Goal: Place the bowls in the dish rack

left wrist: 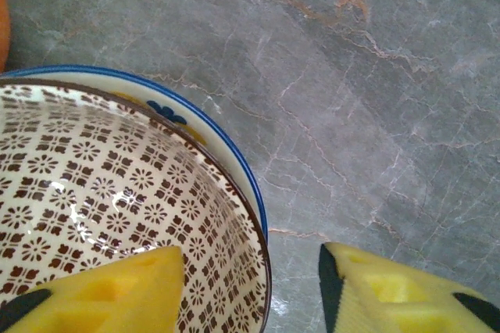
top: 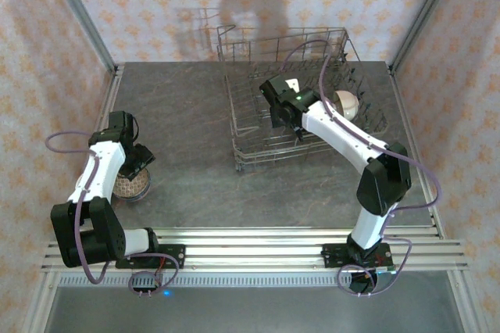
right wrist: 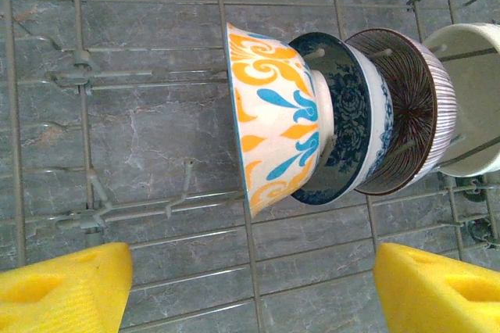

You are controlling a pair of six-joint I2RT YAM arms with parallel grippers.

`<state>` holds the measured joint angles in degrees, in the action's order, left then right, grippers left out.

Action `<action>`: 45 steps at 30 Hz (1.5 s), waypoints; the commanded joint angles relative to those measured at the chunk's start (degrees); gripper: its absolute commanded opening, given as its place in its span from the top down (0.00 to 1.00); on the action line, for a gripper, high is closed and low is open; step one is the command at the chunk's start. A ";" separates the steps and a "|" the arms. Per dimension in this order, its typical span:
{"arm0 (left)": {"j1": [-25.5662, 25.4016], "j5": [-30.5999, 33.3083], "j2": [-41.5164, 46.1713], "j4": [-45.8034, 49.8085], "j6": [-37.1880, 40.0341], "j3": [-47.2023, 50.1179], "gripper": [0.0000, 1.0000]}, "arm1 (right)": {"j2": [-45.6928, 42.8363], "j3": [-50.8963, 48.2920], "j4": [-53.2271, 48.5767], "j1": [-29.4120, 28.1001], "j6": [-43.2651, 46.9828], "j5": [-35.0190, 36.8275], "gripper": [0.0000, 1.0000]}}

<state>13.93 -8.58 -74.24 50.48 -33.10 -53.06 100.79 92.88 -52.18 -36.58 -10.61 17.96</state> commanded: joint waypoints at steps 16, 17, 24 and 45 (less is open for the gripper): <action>0.52 -0.16 -1.45 -1.00 4.54 1.10 0.74 | 0.52 1.38 -0.40 -0.22 -0.32 -0.46 0.20; 0.54 -0.29 -1.49 -1.08 4.49 1.20 0.75 | 0.54 1.26 -0.38 -0.16 -0.43 -0.59 0.20; 0.50 -0.84 -1.04 -1.20 4.56 1.44 0.84 | 0.19 0.24 0.24 -0.16 -0.59 -0.92 0.20; 0.46 -1.21 6.66 2.23 3.50 1.34 0.97 | 0.46 0.24 1.20 -0.16 0.61 -1.61 0.20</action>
<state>13.93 -10.04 -69.52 50.98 -29.50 -52.27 100.88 93.21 -51.33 -36.58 -10.59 16.05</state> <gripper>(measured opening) 0.049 0.798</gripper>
